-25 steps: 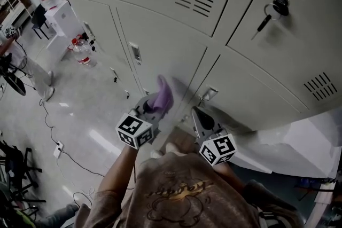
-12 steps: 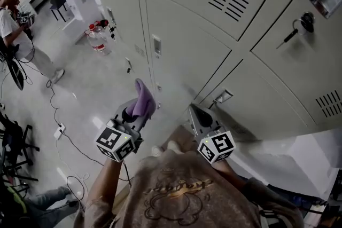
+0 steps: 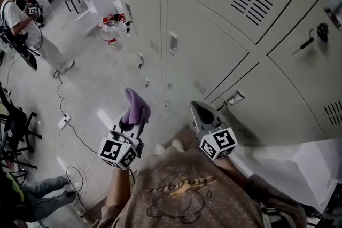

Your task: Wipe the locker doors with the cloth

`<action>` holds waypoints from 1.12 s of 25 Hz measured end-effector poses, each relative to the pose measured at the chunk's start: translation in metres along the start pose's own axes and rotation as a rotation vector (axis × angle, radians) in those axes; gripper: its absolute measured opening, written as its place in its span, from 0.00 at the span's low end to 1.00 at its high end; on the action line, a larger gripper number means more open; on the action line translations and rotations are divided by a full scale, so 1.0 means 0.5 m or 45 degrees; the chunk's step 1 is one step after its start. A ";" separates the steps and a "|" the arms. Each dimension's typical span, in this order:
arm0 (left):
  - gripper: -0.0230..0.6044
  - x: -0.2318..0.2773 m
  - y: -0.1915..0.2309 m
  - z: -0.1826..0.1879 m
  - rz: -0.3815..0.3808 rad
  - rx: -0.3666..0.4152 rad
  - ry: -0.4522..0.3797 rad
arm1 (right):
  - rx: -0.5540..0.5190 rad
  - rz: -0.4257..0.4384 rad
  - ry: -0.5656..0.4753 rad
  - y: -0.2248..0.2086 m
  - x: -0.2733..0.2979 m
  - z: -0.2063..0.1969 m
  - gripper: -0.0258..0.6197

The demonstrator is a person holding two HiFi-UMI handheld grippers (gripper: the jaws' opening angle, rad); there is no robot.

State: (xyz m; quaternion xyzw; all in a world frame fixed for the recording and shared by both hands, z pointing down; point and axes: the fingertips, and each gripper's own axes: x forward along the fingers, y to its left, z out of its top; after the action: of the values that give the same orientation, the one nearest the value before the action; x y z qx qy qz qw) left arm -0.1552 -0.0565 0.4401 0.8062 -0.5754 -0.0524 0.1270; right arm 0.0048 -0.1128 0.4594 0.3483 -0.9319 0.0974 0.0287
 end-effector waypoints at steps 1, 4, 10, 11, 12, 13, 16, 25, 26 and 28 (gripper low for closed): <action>0.10 -0.003 0.002 -0.008 0.006 0.003 -0.009 | -0.004 0.012 0.007 0.003 0.003 -0.006 0.04; 0.10 -0.005 0.005 -0.032 0.021 0.014 -0.027 | 0.011 0.038 0.023 0.010 0.012 -0.022 0.04; 0.10 0.002 0.014 -0.098 0.046 -0.015 0.007 | 0.049 0.066 0.029 0.015 0.025 -0.050 0.04; 0.10 0.003 0.017 -0.109 0.051 -0.024 0.017 | 0.041 0.074 0.031 0.014 0.026 -0.054 0.04; 0.10 0.005 0.020 -0.119 0.055 -0.032 0.028 | 0.035 0.078 0.032 0.012 0.028 -0.057 0.04; 0.10 0.007 0.022 -0.126 0.059 -0.039 0.037 | 0.038 0.076 0.033 0.010 0.029 -0.057 0.04; 0.10 0.013 0.030 -0.131 0.071 -0.066 0.040 | 0.057 0.065 0.033 0.002 0.033 -0.056 0.04; 0.10 0.020 0.051 -0.121 0.106 -0.082 0.027 | 0.032 0.078 0.029 -0.006 0.057 -0.051 0.04; 0.10 0.021 0.054 -0.120 0.110 -0.086 0.026 | 0.032 0.081 0.029 -0.006 0.060 -0.051 0.04; 0.10 0.023 0.058 -0.118 0.114 -0.093 0.024 | 0.019 0.092 0.028 -0.007 0.066 -0.053 0.04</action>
State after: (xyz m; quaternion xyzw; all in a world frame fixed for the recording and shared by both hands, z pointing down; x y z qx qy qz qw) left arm -0.1645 -0.0676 0.5053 0.7749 -0.6075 -0.0601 0.1638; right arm -0.0182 -0.1313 0.4898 0.3137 -0.9427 0.1092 0.0328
